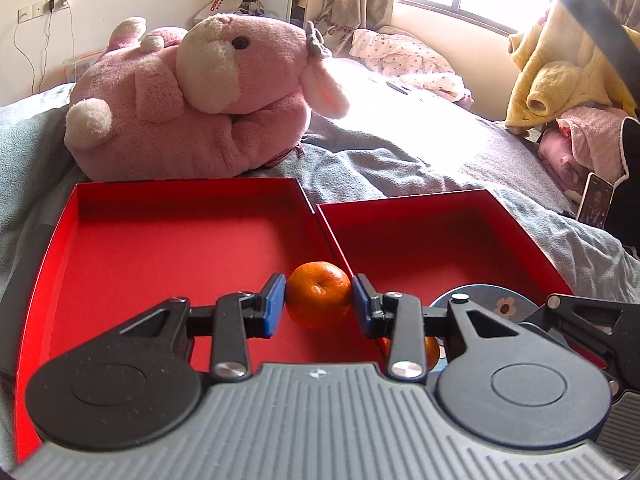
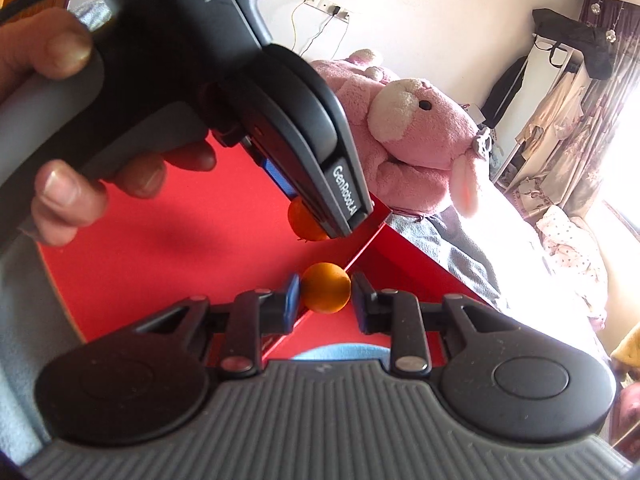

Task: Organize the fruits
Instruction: 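Carry both tangerines over the plate with left and right tools, then release tangerine from left tool onto plate while right tool releases its tangerine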

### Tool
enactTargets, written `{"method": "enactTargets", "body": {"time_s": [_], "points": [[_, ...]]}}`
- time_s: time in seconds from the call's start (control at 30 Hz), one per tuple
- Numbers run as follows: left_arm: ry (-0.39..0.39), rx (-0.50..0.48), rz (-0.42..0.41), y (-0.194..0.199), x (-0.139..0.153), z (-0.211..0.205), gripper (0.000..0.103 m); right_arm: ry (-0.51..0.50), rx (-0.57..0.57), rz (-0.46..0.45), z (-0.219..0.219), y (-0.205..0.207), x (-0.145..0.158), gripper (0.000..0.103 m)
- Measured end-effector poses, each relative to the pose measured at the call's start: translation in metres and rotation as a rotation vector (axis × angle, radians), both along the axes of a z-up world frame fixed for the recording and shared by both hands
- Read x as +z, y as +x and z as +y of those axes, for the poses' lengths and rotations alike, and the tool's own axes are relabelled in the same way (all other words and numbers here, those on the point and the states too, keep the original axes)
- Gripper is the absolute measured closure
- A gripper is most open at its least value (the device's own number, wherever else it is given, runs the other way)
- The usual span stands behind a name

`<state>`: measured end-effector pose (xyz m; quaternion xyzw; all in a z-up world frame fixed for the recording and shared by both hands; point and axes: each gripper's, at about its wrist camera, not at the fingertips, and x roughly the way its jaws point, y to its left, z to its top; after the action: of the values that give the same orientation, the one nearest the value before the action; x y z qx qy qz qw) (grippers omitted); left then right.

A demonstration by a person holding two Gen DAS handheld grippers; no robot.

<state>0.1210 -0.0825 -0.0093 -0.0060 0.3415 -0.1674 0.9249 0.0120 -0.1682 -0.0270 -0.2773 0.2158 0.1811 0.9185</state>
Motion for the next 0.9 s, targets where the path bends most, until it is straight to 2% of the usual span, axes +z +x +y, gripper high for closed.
{"method": "enactTargets", "body": {"time_s": [0.37, 0.57, 0.9], "points": [[0.001, -0.04, -0.019, -0.04, 0.016, -0.034, 0.061, 0.022, -0.108, -0.02, -0.065, -0.049, 0.01, 0.074], [0.03, -0.084, -0.015, -0.056, 0.01, -0.056, 0.061, 0.029, -0.193, -0.016, -0.102, -0.044, 0.005, 0.074], [0.099, -0.184, 0.007, -0.074, -0.012, -0.083, 0.061, 0.038, -0.218, 0.02, -0.11, -0.046, -0.002, 0.074]]}}
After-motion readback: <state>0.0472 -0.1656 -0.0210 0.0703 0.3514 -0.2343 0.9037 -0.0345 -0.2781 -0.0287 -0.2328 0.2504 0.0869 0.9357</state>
